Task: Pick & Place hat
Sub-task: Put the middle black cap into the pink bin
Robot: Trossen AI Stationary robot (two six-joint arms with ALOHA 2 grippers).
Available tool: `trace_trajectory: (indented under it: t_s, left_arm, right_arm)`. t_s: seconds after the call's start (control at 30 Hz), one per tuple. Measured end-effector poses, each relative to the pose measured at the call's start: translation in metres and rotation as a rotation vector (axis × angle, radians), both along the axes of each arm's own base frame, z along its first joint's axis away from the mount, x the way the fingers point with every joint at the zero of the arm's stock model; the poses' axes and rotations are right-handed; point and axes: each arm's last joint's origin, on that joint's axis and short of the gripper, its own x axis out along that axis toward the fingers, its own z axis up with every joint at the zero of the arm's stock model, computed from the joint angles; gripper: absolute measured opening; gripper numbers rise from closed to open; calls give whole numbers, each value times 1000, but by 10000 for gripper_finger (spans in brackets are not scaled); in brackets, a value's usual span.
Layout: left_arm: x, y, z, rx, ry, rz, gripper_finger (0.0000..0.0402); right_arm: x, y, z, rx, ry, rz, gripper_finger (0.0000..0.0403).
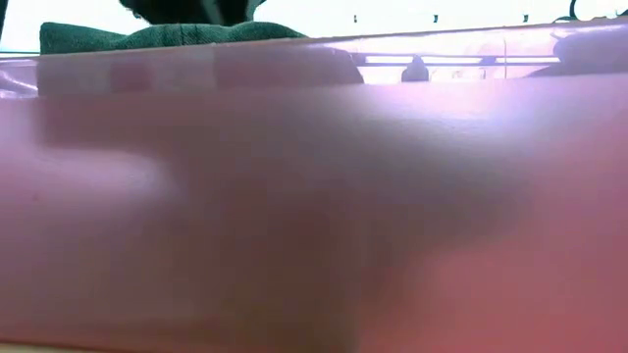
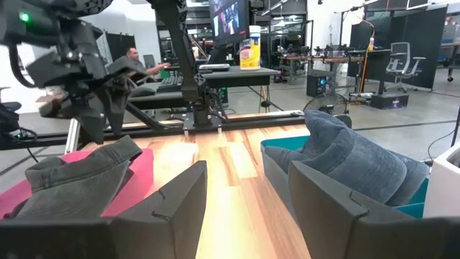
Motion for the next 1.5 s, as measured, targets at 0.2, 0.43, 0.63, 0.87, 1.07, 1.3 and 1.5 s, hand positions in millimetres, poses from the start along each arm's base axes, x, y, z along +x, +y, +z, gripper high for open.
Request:
trace_trajectory:
  t_s: [0.2, 0.43, 0.63, 0.87, 1.07, 1.3, 1.5]
  left_arm:
    - [-2, -6, -6, 54, 30, -46, 177]
    - [2, -1, -14, 141, 64, -76, 177]
    - [11, 4, -28, 172, 111, -81, 177]
    - [12, 0, -26, 119, 82, -86, 136]
    - [8, -12, -28, -12, 107, -112, 15]
    - [6, -19, -28, -110, 117, -100, 8]
    - [11, -15, -28, -180, 123, -102, 10]
  right_arm:
    - [0, 0, 0, 0, -1, 0, 198]
    - [0, 0, 0, 0, 0, 0, 198]
    - [0, 0, 0, 0, -1, 0, 198]
    - [0, 0, 0, 0, -1, 0, 198]
    - [0, 0, 0, 0, -1, 0, 198]
    - [0, 0, 0, 0, -1, -1, 198]
    - [0, 0, 0, 0, 0, -1, 198]
